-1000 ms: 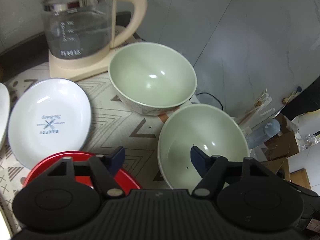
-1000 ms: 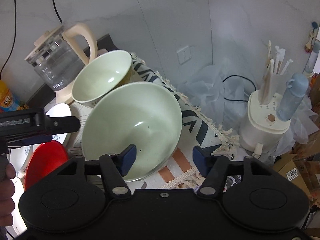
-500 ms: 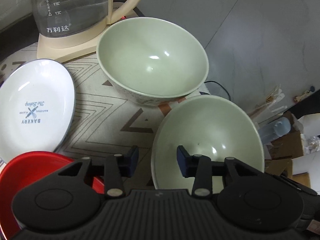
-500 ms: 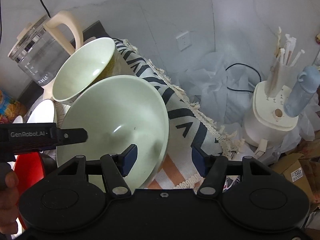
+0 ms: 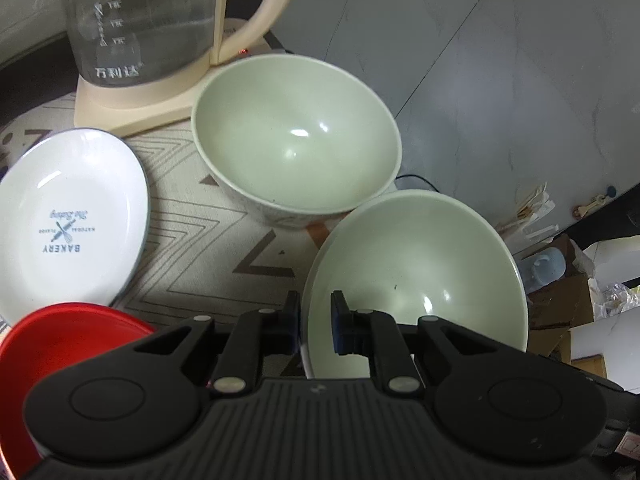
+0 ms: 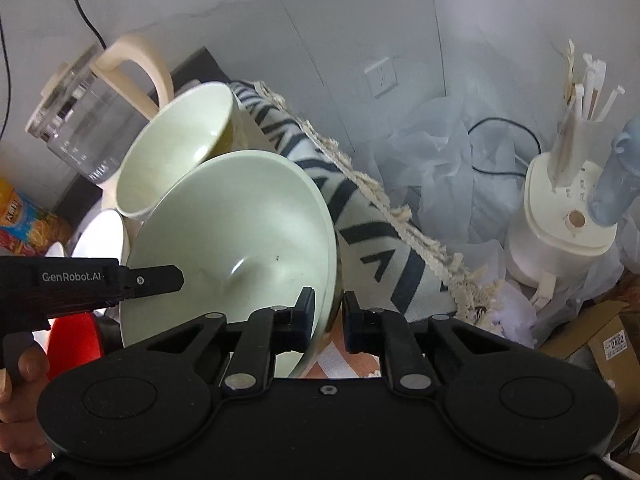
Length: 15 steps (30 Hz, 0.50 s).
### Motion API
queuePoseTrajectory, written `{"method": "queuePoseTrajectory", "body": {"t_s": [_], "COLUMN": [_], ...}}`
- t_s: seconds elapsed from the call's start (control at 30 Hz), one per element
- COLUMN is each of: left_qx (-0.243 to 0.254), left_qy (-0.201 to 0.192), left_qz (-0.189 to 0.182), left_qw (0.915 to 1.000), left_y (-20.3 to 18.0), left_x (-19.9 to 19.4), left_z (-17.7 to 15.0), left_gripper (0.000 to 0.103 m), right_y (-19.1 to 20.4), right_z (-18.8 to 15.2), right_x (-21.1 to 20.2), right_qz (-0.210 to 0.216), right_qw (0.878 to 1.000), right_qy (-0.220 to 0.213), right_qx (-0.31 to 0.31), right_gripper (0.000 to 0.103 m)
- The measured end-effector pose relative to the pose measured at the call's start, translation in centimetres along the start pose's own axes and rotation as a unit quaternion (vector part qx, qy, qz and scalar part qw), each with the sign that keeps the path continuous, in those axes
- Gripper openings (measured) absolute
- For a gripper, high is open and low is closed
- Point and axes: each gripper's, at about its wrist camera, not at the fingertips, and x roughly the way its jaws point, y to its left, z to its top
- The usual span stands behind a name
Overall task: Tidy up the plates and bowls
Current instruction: 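Carry the large green bowl with the right tool and lower it into the red bowl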
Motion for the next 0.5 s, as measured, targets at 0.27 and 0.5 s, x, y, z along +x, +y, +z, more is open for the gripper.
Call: {"method": "queuePoseTrajectory", "body": {"t_s": [0.27, 0.5], "left_qx": [0.002, -0.011], "left_qy": [-0.034, -0.061], "left_qz": [-0.013, -0.019], "left_qw": [0.9993, 0.9979], "left_y": [0.7, 2.5], "left_x": [-3.5, -6.7], "left_z": [0.1, -0.6], "left_gripper": [0.014, 0.014], "right_y": [1.6, 3.9], "right_z": [0.7, 0.5], "right_x": [-2.4, -4.7], "right_qz": [0.008, 0.015], "right_qw": [0.999, 0.998], "right_qy": [-0.035, -0.066], "right_qx": [-0.004, -0.014], "right_gripper": [0.015, 0.015]}}
